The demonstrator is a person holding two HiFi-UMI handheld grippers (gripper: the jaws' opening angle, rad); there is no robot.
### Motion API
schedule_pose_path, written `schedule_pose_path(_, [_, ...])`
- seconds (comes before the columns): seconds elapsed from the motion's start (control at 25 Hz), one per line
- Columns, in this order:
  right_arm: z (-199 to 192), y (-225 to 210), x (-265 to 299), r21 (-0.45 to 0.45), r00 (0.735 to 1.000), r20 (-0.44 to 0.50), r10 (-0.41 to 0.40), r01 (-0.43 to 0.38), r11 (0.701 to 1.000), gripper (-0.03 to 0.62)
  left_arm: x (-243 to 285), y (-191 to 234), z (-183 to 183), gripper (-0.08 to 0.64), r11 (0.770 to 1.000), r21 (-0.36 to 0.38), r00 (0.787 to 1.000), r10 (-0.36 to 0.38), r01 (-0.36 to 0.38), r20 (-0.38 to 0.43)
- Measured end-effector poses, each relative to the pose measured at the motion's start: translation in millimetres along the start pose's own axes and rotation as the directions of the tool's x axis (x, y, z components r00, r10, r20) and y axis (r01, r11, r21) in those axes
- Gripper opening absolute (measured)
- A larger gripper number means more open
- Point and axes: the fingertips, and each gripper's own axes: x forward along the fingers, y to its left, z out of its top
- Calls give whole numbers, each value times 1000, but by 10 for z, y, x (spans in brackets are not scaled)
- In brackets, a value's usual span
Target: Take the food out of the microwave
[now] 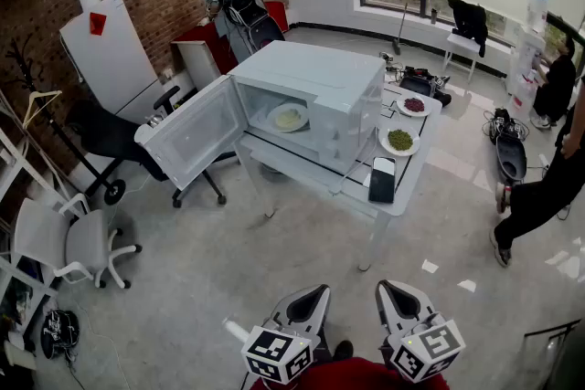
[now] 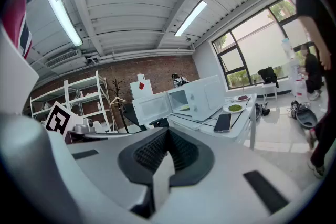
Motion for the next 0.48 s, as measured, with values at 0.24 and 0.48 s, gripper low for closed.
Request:
schedule_pose_path(0.24, [2,-2,0,-8,1000,-2,4,-4,1000,9,7,-2,1,8,1000,1,1000,3,-3,-1])
schedule_pose_path(0.48, [-22,-9,11,-2,1000,-11,4,-4,1000,9,5,12,-16,8,1000,-2,1000,6,-6,-10])
